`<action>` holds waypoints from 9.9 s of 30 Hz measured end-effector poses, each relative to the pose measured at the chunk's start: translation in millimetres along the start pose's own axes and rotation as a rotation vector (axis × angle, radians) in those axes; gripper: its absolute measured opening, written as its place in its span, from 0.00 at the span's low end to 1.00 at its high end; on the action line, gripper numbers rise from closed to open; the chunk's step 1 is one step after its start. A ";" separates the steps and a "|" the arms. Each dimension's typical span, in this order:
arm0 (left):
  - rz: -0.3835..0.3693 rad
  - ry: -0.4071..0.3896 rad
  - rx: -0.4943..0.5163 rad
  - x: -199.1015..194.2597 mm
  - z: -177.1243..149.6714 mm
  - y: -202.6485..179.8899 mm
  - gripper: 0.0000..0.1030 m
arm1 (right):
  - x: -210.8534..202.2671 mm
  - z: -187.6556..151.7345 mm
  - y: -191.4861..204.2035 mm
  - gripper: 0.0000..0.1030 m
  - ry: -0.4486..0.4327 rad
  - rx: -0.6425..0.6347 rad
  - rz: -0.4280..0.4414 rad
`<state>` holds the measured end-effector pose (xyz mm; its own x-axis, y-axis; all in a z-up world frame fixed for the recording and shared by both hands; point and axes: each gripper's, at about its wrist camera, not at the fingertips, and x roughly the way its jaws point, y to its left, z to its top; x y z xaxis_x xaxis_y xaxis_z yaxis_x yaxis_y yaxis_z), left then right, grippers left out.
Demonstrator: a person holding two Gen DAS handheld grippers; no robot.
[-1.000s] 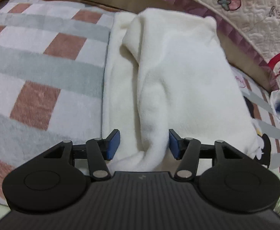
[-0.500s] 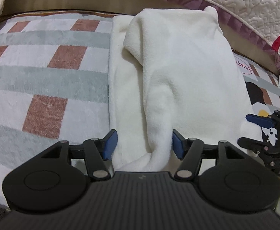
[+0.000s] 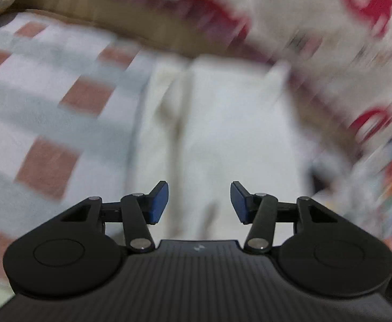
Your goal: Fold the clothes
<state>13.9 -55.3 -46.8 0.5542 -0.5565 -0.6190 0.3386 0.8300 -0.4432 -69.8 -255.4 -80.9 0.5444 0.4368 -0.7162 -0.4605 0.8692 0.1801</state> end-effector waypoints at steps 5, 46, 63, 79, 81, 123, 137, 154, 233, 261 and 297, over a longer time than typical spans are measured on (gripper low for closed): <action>-0.022 -0.058 0.207 35.2 39.2 -45.0 0.48 | -27.8 57.1 -42.6 0.53 -0.041 -0.001 0.032; -0.072 0.102 -0.279 53.1 24.4 98.9 0.61 | 50.6 102.6 -184.5 0.67 -0.075 0.490 0.049; 0.059 0.277 -0.187 63.9 -30.7 75.6 0.71 | 31.5 -16.0 -118.3 0.60 0.061 0.499 0.226; -0.049 0.295 -0.364 58.2 -53.9 82.8 0.72 | 25.9 13.6 -183.4 0.66 -0.047 0.667 0.215; -0.090 0.284 -0.372 62.5 -56.8 78.6 0.66 | 44.3 21.5 -187.2 0.66 -0.026 0.670 0.230; -0.049 0.104 -0.142 86.5 -51.0 34.8 0.24 | 70.6 40.7 -181.6 0.73 -0.100 0.629 0.099; 0.067 -0.049 0.151 17.5 -37.7 1.4 0.22 | 29.0 95.0 -129.9 0.49 -0.304 0.433 0.171; 0.425 -0.128 0.217 -100.3 46.8 66.1 0.23 | 74.0 233.5 -1.8 0.49 -0.381 0.192 0.332; 0.592 0.032 -0.086 8.1 89.1 218.2 0.53 | 307.9 277.5 -43.7 0.15 -0.165 0.464 0.150; 0.748 -0.110 0.007 -75.0 27.9 -30.0 0.98 | 23.2 157.2 -0.2 0.76 -0.242 0.094 0.207; 0.793 -0.111 0.061 -105.6 -63.9 -145.1 1.00 | -114.3 58.4 30.8 0.83 -0.304 -0.003 0.017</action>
<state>-142.3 -119.3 41.5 0.7183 0.2035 -0.6653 -0.1483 0.9791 0.1395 -105.3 -265.1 45.9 0.7212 0.5008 -0.4786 -0.4729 0.8608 0.1881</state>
